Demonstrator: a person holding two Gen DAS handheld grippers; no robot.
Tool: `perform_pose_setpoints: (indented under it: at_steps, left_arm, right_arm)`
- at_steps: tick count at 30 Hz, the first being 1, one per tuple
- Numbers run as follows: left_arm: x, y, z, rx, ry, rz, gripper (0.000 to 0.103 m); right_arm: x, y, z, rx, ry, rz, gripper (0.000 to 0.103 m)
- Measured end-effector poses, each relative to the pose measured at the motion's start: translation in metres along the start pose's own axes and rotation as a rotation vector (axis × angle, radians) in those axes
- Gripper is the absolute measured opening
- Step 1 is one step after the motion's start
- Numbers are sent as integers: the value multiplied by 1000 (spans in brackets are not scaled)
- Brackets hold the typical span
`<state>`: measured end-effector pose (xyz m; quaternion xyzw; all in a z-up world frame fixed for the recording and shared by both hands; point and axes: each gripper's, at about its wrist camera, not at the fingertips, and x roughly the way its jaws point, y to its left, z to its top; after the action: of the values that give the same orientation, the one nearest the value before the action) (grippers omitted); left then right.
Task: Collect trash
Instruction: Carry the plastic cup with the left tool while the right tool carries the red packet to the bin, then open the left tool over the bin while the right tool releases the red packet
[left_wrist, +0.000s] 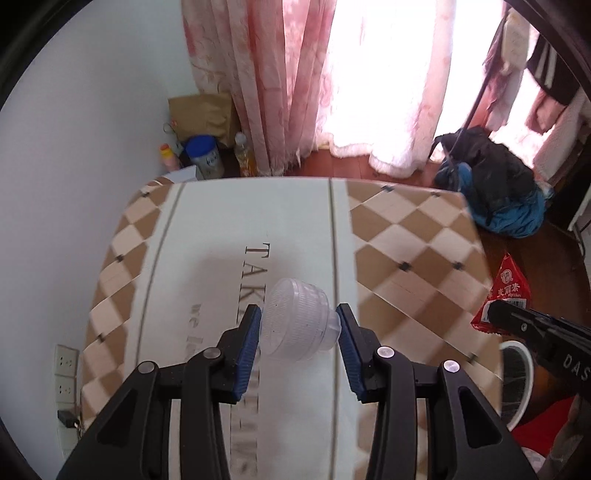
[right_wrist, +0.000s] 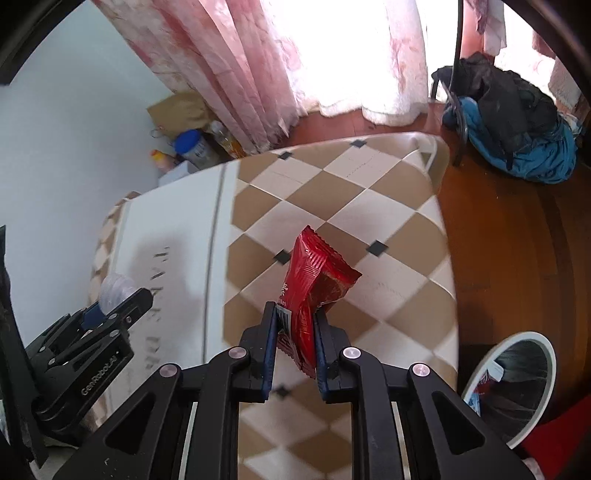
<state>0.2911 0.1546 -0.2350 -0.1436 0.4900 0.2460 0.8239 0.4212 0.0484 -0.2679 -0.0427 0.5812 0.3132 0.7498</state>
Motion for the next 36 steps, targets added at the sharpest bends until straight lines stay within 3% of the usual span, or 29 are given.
perform_pose_setpoints:
  at_steps: [5,11,16,19,21,26,31,33,36]
  left_arm:
    - [-63,-26,-13,33,-56,-47,38]
    - [-129,-97,-30,102,-104,-181,38]
    - [-130,-187,-50,180,-30,-351,38]
    - [-98,-244,-66,210,92,-454,38]
    - [-65,-281,-77,231,188,-500,38]
    - [23,-354,-101,262,422,-523,38]
    - [86,-398,-114,311,533,-470,42]
    - [106,-408,-119,319,559,-439,67]
    - [125,-411,-126,314,580,-398,85]
  right_arm:
    - [-74,-16,-31,14,-78,46,19]
    - [-168,-65,-68,54,-172,58,18]
    - [-220,-133,-108,130,-195,22,18]
    - [-230,-188,-133,190,-177,-25,18]
    - [-224,-228,-149,243,-144,-46,18]
    - [-176,-327,-186,391,-34,-50,18]
    - [-113,-392,-208,483,64,-14,19]
    - [-86,-410,-215,505,109,11,19]
    - [-48,-427,-221,509,171,19,20]
